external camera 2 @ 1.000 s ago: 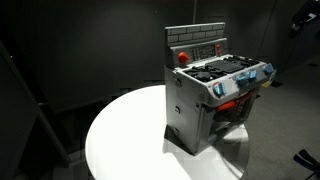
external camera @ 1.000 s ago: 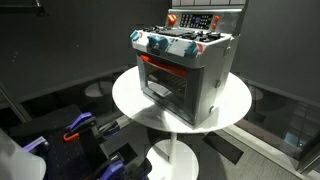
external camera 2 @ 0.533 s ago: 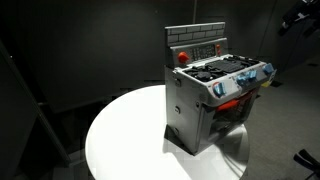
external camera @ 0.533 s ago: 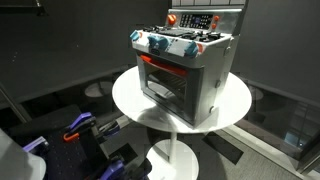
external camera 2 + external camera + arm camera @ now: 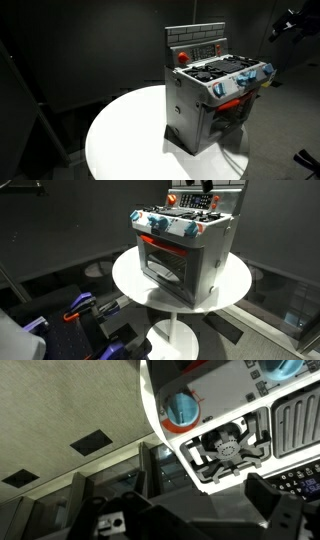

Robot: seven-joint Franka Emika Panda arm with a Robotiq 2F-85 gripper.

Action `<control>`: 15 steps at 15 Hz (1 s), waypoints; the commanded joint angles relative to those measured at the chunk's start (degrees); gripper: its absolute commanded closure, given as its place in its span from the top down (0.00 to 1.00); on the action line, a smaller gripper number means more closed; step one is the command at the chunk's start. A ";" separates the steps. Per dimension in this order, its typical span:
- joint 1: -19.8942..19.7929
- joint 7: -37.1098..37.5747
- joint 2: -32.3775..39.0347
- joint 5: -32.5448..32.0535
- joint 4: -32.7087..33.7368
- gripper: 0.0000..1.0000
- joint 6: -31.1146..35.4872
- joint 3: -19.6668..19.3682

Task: Turn the right knob clockwise

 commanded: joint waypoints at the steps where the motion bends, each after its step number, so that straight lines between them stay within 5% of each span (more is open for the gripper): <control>1: -0.82 1.03 1.15 -1.38 -0.58 1.00 1.30 0.63; 15: -1.75 0.19 2.47 -2.80 -8.11 1.00 11.72 1.26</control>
